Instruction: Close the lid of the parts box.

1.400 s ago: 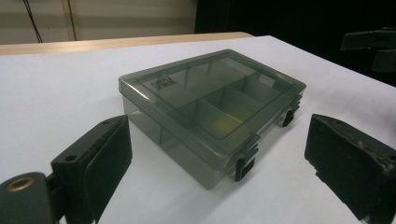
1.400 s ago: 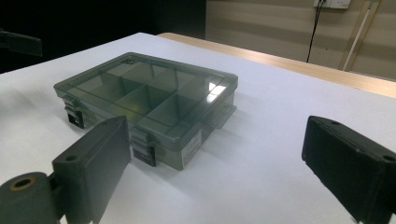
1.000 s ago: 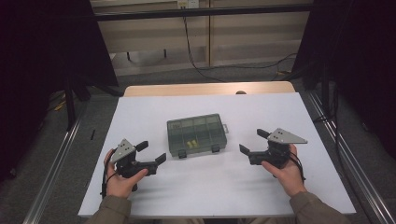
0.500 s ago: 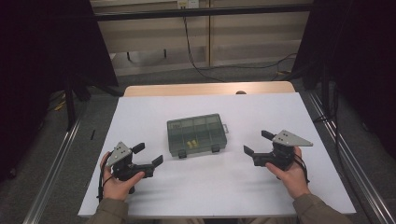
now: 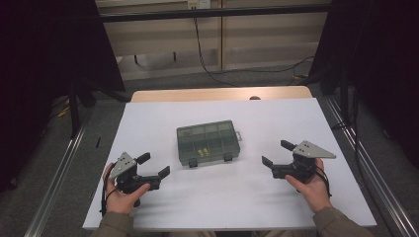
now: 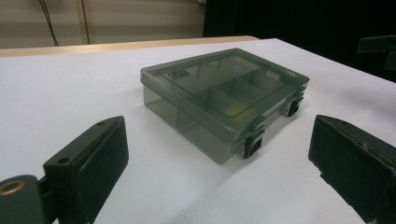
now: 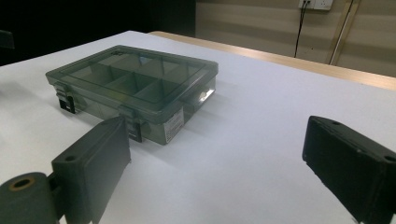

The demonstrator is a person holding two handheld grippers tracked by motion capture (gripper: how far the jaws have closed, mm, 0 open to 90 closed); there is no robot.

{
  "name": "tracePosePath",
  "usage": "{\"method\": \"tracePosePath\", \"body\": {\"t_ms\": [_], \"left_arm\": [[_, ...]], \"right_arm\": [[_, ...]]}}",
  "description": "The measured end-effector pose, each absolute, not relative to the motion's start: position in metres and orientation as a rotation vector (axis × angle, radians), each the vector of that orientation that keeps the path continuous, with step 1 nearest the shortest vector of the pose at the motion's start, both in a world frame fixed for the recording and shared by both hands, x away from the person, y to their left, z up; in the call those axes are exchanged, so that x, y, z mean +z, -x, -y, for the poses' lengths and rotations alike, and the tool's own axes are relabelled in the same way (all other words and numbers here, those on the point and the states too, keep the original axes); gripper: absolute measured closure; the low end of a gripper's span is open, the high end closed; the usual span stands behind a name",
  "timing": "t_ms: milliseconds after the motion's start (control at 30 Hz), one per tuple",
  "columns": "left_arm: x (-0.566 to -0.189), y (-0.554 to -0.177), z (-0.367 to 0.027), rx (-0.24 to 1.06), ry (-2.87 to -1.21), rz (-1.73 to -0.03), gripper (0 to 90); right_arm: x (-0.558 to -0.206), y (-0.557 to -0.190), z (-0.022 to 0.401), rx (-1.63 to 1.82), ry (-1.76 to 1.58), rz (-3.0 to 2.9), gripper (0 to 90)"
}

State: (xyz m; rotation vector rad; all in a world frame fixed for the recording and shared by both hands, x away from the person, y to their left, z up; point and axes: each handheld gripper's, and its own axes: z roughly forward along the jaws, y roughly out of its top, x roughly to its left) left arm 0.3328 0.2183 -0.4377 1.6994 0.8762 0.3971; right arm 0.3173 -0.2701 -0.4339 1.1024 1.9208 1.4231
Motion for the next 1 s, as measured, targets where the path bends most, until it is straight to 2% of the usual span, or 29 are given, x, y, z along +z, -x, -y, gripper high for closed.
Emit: {"method": "tracePosePath", "body": {"t_ms": [1000], "left_arm": [[-0.44,-0.33,-0.22,0.393,-1.688,-0.883,3.9]], "right_arm": [[-0.443,-0.295,0.295,1.41,-1.13,-1.892,6.1]]}}
